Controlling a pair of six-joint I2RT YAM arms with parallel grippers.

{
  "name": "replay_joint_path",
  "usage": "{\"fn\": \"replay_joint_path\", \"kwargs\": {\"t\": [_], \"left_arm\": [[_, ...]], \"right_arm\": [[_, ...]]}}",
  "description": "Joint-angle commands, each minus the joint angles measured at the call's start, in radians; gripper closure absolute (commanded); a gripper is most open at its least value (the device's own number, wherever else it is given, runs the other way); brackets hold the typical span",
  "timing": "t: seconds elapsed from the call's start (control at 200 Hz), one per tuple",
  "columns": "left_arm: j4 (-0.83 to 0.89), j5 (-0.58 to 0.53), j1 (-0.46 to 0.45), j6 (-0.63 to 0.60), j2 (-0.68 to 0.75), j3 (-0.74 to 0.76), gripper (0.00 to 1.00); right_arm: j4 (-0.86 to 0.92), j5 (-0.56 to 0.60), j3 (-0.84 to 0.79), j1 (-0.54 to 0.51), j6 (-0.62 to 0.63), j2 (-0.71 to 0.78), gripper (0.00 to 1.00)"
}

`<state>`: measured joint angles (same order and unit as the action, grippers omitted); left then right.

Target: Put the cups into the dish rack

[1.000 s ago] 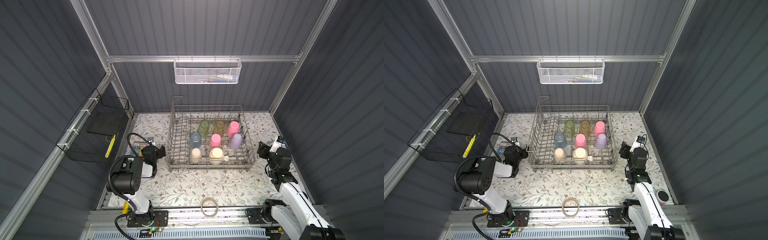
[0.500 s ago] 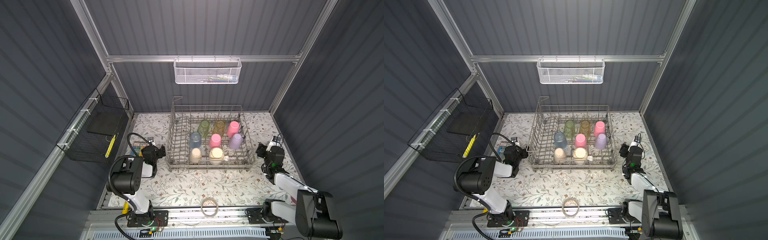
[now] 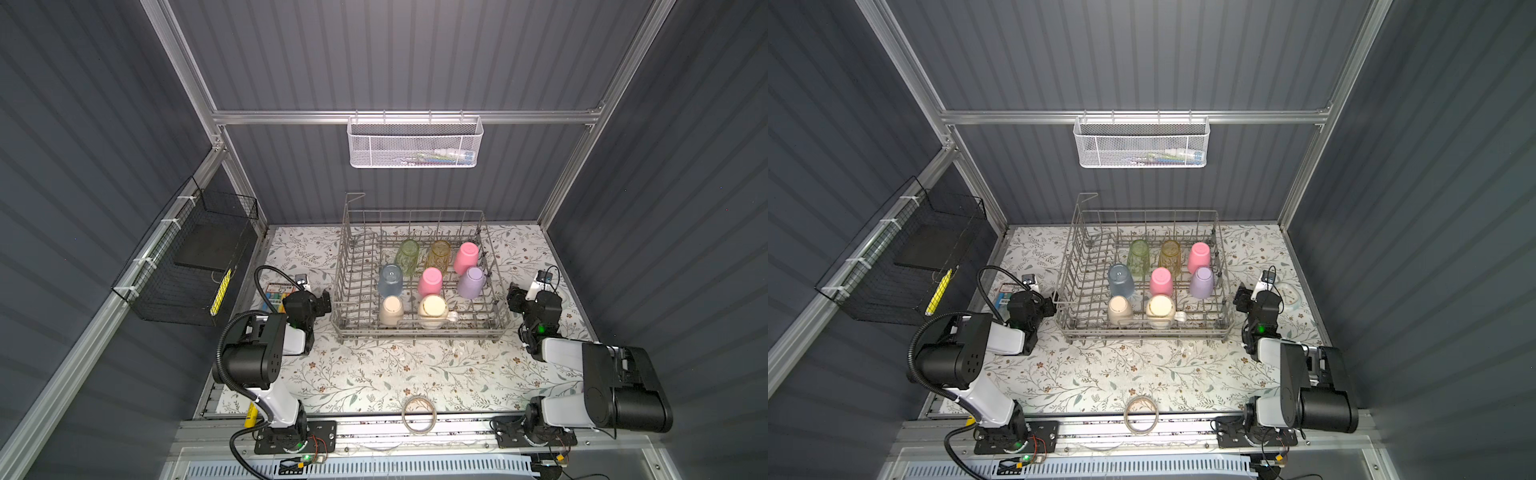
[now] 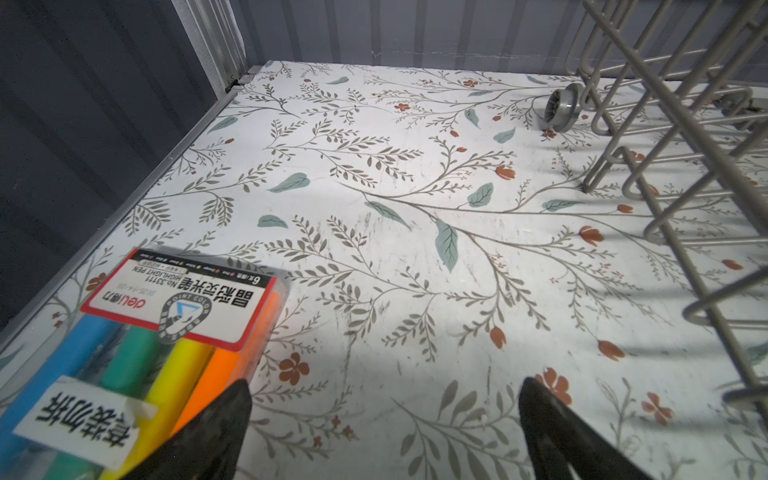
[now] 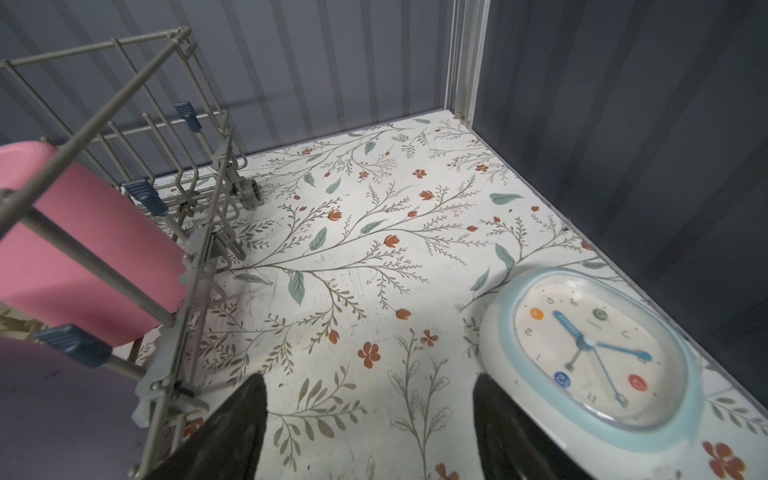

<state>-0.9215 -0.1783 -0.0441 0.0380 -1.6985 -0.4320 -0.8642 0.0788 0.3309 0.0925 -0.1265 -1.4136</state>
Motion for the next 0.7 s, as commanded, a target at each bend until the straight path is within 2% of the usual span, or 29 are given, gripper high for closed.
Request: {"fn": "replay_joint_path", "kwargs": {"t": [0.0, 0.085, 0.105, 0.14, 0.185, 0.505, 0.69], "left_arm": [[-0.023, 0.0, 0.009, -0.01, -0.012, -0.017, 0.0], [-0.022, -0.002, 0.009, -0.01, -0.013, -0.017, 0.0], [-0.024, -0.001, 0.009, -0.012, -0.012, -0.017, 0.0], [-0.025, 0.0, 0.009, -0.011, -0.012, -0.016, 0.0], [-0.027, 0.0, 0.009, -0.01, -0.011, -0.016, 0.0], [-0.01, 0.013, 0.007, -0.022, -0.013, -0.027, 0.0], [0.027, 0.086, 0.006, -0.056, -0.017, -0.048, 0.0]], "right_arm": [[-0.09, -0.026, -0.01, -0.005, 0.02, -0.02, 0.2], [-0.13, -0.033, -0.024, -0.009, 0.028, -0.035, 0.18], [-0.148, -0.028, -0.027, -0.012, 0.03, -0.043, 0.16], [-0.149, -0.026, -0.026, -0.013, 0.03, -0.045, 0.06], [-0.13, -0.026, -0.023, -0.013, 0.03, -0.039, 0.01], [-0.137, -0.023, -0.023, -0.014, 0.031, -0.043, 0.01], [-0.139, -0.023, -0.025, -0.014, 0.033, -0.041, 0.01]]}}
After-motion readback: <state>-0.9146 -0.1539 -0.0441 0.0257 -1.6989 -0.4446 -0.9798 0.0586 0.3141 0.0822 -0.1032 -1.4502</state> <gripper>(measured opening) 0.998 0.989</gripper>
